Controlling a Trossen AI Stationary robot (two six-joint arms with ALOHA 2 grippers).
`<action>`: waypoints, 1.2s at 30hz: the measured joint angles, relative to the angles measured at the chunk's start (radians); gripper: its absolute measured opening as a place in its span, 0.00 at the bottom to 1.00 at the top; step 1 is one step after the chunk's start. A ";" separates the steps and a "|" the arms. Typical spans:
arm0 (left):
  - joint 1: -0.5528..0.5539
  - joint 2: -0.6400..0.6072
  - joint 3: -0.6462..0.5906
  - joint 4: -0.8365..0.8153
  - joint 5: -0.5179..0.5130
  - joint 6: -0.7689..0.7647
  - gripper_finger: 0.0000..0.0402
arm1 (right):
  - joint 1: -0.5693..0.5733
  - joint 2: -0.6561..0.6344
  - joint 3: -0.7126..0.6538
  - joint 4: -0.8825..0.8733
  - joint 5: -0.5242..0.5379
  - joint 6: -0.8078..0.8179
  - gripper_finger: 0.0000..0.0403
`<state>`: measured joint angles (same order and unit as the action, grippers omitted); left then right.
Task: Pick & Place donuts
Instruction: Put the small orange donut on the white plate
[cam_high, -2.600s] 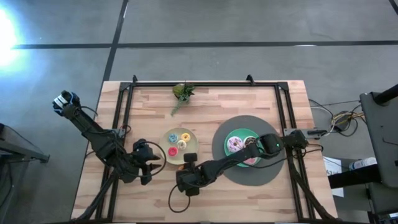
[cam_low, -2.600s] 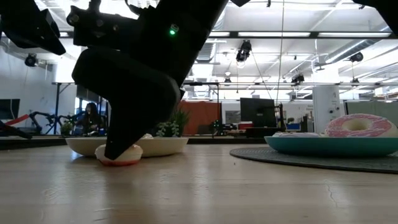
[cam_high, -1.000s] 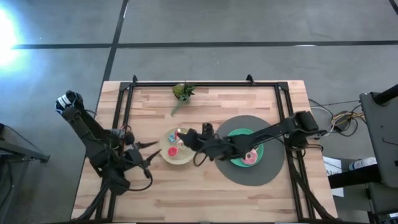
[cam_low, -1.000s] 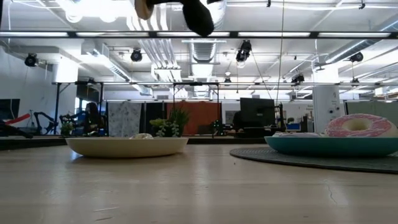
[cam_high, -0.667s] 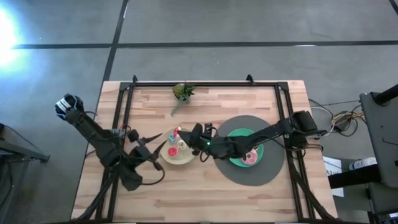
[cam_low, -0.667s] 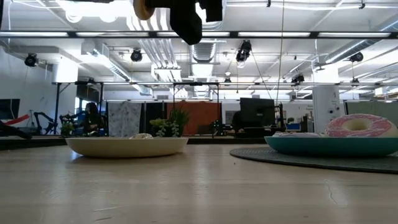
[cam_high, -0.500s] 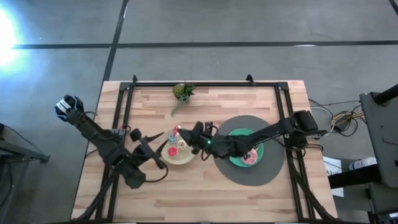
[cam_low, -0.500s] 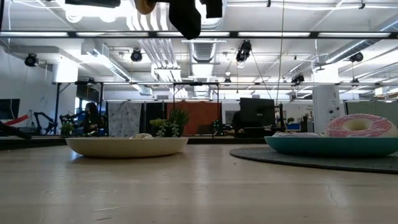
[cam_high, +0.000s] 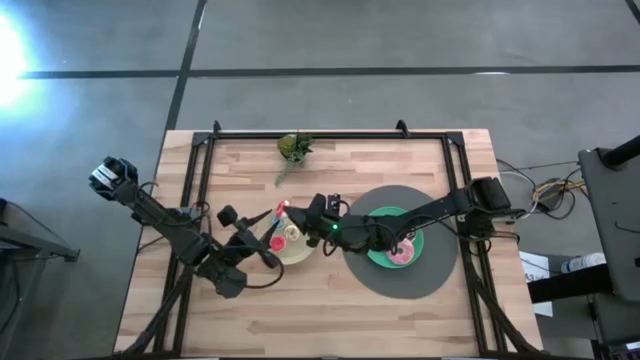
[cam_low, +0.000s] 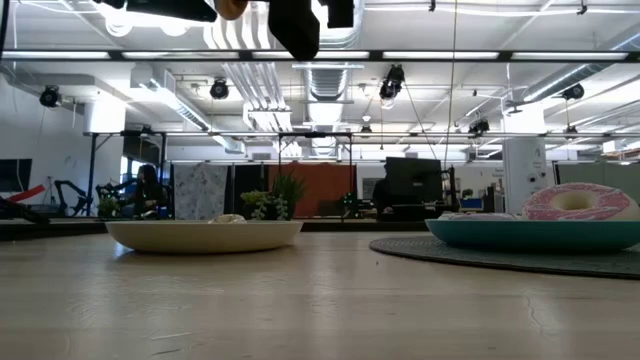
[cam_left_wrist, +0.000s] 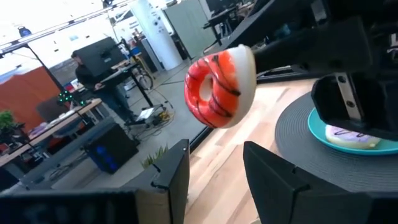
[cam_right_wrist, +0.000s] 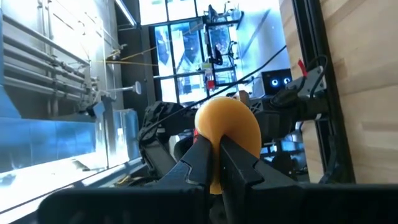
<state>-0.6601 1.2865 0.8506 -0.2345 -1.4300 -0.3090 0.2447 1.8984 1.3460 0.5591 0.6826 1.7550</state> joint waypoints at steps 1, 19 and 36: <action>0.000 0.000 0.001 -0.001 -0.001 0.003 0.31 | -0.001 0.000 0.000 0.000 -0.008 0.000 0.03; 0.002 0.007 0.008 0.076 -0.042 0.287 0.31 | -0.010 0.000 -0.002 -0.002 -0.083 0.135 0.03; 0.004 0.006 0.022 0.140 -0.003 0.383 0.31 | -0.026 0.001 -0.002 -0.002 -0.085 0.180 0.03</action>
<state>-0.6563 1.2926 0.8726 -0.0949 -1.4329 0.0737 0.2184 1.8996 1.3441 0.5575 0.5976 1.9350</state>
